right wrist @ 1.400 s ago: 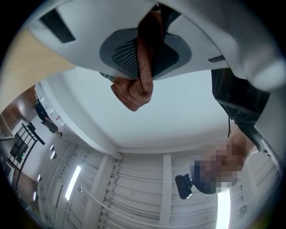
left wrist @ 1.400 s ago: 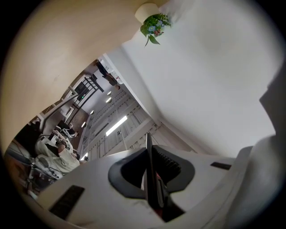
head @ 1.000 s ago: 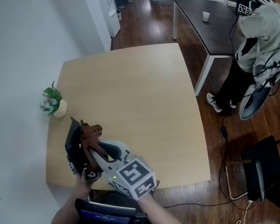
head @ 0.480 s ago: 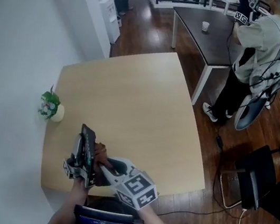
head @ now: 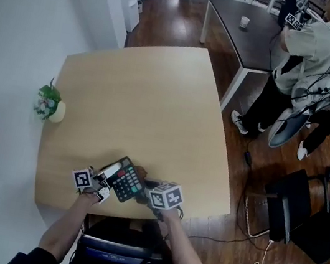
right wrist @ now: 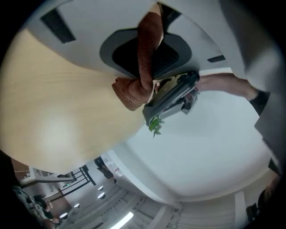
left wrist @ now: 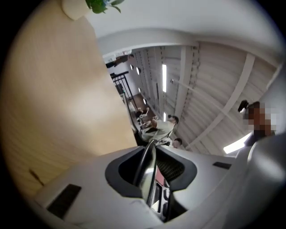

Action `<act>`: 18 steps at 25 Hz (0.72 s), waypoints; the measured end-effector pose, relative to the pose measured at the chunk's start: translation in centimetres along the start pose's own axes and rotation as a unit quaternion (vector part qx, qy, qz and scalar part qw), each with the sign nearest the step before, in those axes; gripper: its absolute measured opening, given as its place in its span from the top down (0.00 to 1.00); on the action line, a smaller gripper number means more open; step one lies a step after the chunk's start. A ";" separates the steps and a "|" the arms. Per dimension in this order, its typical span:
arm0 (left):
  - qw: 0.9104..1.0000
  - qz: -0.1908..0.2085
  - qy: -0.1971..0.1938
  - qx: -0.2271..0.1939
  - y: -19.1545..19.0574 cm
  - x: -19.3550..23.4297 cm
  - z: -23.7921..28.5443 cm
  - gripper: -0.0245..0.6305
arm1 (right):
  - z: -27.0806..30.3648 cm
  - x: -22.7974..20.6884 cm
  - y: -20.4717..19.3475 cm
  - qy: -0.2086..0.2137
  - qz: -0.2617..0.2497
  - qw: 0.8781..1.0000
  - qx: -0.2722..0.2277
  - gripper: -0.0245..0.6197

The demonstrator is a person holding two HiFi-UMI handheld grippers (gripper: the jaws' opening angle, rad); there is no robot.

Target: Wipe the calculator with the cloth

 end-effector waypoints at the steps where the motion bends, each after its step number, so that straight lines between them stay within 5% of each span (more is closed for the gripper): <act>1: 0.999 0.013 0.019 0.023 -0.7 0.9 0.7 0.80 | 0.3 -0.5 -1.2 -0.015 -0.006 0.999 0.032 0.84; 3: 0.995 0.050 0.066 0.063 -1.5 2.2 2.1 0.78 | 1.0 -0.9 -3.0 -0.036 -0.017 0.996 0.074 0.84; 5: 0.982 0.118 0.108 0.101 -1.7 2.7 3.4 0.65 | 1.7 -0.9 -3.8 -0.042 -0.025 0.995 0.087 0.84; 9: 0.936 0.262 0.137 0.189 -2.0 2.0 5.5 0.52 | 2.3 -1.3 -4.1 -0.035 -0.028 0.996 0.075 0.84; 16: 0.876 0.376 0.173 0.246 -1.5 2.8 2.8 0.44 | 1.4 -1.7 -4.3 -0.043 -0.037 0.997 0.058 0.84; 18: 0.866 0.399 0.177 0.244 -0.9 2.3 2.0 0.41 | 1.0 -2.0 -4.1 -0.046 -0.028 0.998 0.039 0.84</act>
Point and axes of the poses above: the fingertips, and each gripper's own axes: z forward along the fingers, x to its left, y out of its top, the point moved 9 cm from there along -z, backward along the fingers, and after that the axes turned 5 degrees about y, right-handed, at the moved point
